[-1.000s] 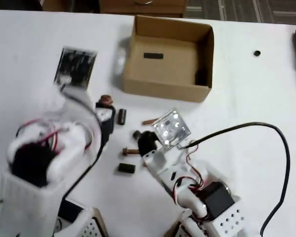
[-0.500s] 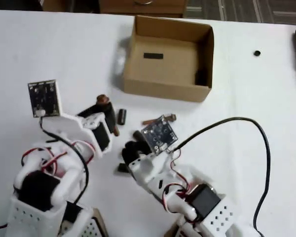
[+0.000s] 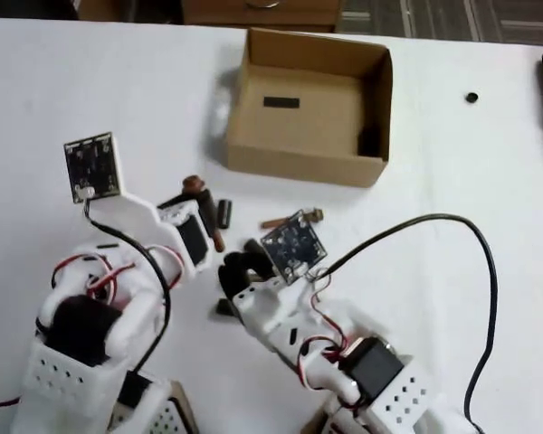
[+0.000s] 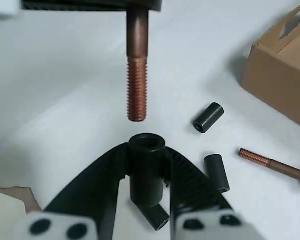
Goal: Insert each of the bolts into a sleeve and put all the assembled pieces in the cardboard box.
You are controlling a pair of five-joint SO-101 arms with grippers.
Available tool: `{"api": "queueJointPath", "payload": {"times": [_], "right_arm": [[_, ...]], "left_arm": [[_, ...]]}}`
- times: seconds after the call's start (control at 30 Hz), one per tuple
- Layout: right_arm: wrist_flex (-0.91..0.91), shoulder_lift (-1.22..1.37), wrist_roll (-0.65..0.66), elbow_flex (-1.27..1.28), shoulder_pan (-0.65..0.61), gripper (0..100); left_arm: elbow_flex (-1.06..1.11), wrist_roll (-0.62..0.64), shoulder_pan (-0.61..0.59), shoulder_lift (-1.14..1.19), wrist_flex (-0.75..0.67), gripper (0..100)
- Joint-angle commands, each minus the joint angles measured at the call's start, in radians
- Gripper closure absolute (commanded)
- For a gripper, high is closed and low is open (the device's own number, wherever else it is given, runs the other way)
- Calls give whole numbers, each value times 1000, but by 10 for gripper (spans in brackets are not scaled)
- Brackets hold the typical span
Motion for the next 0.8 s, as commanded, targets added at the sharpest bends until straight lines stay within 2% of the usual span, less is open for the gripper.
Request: {"api": "queueJointPath", "payload": {"times": [0.0,0.17,0.67,0.77], "right_arm": [[-25,-16,-5,-8,-5,979],[-31,-12,-5,-8,-5,979],[-33,-16,0,-12,1,979],[-33,-18,0,-14,2,979]], "left_arm": [[-5,9,35,2,-26,977],[-4,9,77,5,-26,977],[65,-2,87,0,-18,975],[58,-91,150,0,43,973]]}}
